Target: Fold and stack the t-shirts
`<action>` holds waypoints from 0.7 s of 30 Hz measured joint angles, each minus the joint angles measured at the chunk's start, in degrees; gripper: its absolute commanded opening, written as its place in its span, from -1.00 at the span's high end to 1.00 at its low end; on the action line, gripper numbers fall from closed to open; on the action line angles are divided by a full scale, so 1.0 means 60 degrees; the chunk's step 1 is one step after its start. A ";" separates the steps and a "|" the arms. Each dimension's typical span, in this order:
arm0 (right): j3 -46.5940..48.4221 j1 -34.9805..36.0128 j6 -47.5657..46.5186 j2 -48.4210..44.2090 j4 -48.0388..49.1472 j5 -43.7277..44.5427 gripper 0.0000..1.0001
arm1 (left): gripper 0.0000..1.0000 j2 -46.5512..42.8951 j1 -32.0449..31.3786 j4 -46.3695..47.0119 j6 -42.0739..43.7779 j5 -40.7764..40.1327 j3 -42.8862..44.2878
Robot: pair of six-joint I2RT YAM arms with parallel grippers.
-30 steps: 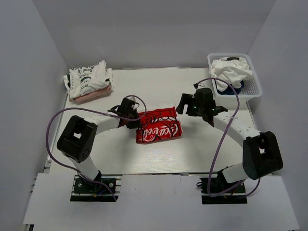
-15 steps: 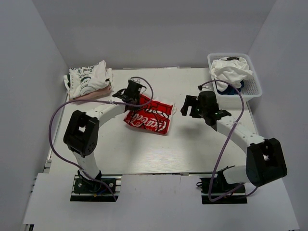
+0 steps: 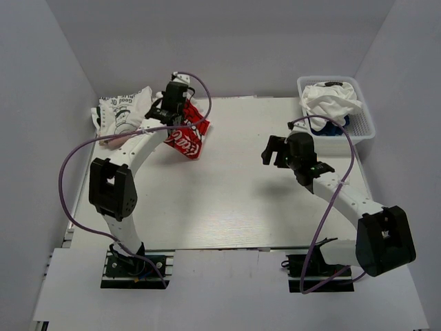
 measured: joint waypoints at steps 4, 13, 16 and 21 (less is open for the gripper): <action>0.0000 -0.0004 0.0000 0.0175 0.0102 -0.0058 -0.81 | 1.00 0.0262 0.0495 -0.0062 0.0521 0.0004 0.1198; 0.0018 -0.0004 0.0000 0.0543 0.0113 -0.0306 -0.81 | 1.00 0.1719 0.1563 -0.0947 0.1151 0.0280 0.3887; 0.0044 -0.0004 0.0000 0.0557 0.0124 -0.0321 -0.81 | 1.00 0.2164 0.1898 -0.1224 0.1220 0.0535 0.4681; 0.0171 -0.0004 0.0004 0.0725 0.0157 -0.0423 -0.81 | 1.00 0.2386 0.2459 -0.1443 0.1260 0.0958 0.5278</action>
